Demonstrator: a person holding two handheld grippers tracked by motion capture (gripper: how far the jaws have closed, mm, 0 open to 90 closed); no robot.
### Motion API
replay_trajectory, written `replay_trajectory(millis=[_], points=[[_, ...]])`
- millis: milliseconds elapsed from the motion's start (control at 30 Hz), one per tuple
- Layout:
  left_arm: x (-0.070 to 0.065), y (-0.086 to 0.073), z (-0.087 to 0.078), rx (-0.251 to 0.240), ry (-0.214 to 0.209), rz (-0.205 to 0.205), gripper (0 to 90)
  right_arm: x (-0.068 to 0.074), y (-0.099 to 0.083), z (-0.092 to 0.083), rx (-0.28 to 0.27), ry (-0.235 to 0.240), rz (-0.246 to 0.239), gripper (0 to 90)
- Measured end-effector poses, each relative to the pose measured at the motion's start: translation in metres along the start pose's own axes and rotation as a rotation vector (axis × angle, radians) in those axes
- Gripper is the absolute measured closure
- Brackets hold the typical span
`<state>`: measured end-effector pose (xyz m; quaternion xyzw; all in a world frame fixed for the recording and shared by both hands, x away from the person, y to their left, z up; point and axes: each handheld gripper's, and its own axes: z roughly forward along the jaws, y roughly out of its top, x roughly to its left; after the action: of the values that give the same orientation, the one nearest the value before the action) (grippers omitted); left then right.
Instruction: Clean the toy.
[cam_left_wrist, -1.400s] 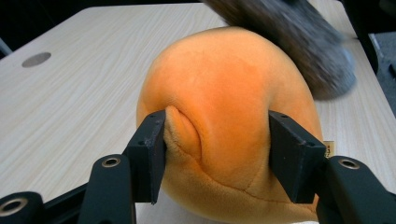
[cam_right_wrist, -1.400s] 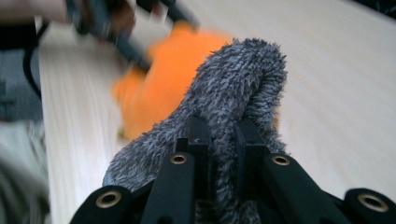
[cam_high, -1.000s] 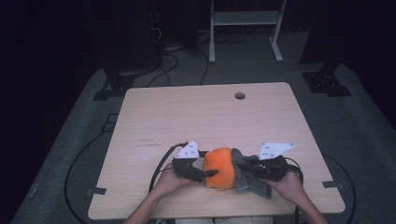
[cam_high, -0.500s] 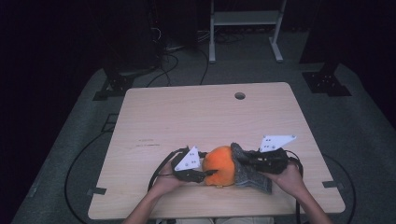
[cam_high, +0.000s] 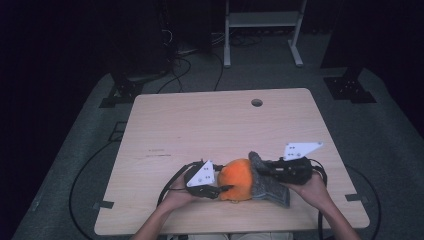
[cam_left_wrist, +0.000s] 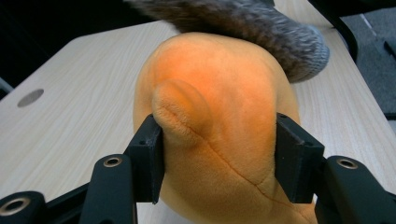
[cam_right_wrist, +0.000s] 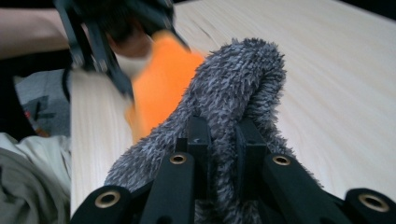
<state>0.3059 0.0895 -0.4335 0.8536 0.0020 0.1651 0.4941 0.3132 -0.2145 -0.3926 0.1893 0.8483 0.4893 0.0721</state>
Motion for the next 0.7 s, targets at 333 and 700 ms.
replay_trajectory(millis=[333, 700], points=[[0.002, -0.004, -0.002, 0.001, 0.0, -0.025, 42.5, -0.009, -0.01, 0.006, 0.102, -0.038, 0.019, 79.2], [0.005, -0.002, 0.001, 0.007, 0.013, -0.096, 30.3, 0.014, 0.019, 0.021, 0.093, 0.004, -0.072, 79.3]])
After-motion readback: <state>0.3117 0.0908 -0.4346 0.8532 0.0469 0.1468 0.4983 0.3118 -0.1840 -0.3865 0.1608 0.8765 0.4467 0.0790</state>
